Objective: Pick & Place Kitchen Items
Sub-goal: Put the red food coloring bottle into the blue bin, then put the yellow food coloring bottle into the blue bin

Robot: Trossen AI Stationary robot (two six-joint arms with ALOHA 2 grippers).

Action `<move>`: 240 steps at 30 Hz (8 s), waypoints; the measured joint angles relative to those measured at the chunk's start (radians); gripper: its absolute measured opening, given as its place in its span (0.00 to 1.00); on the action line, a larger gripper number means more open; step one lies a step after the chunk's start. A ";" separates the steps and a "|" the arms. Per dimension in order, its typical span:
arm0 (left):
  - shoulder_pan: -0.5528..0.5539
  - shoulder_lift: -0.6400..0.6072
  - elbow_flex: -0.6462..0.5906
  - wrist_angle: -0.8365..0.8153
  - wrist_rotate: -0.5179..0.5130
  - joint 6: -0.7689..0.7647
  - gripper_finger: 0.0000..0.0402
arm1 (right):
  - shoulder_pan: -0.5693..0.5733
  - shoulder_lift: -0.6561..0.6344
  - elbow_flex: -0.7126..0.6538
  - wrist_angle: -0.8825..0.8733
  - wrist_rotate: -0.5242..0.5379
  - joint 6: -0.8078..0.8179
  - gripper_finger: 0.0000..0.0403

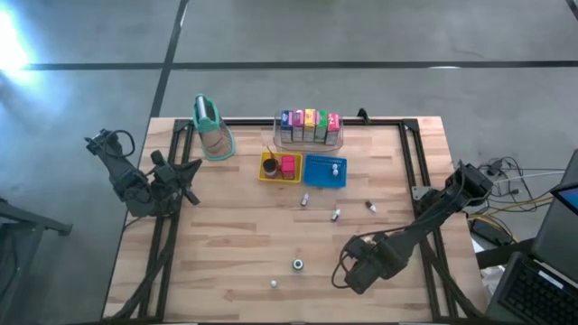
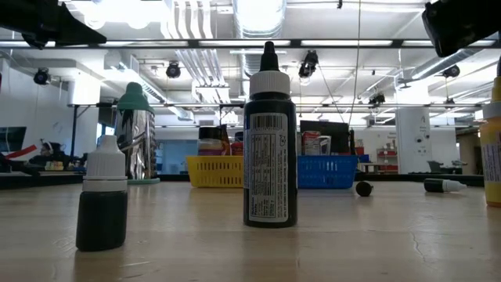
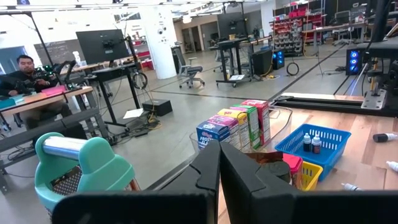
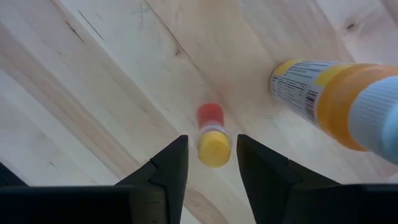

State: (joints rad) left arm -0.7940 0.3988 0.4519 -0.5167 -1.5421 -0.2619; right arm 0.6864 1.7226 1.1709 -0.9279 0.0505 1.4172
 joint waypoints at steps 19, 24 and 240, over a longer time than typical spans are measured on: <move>0.000 0.000 0.000 0.000 0.000 0.000 0.03 | -0.006 -0.001 0.000 0.030 0.002 -0.075 0.19; 0.000 0.000 0.000 0.000 0.000 0.000 0.03 | -0.047 -0.001 0.022 0.029 0.027 -0.180 0.16; 0.000 0.000 0.000 0.000 0.000 0.000 0.03 | 0.178 -0.304 -0.128 -0.246 0.402 0.234 0.50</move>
State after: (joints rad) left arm -0.7940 0.3992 0.4519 -0.5171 -1.5425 -0.2619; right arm 0.8640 1.4189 1.0431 -1.1744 0.4526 1.6508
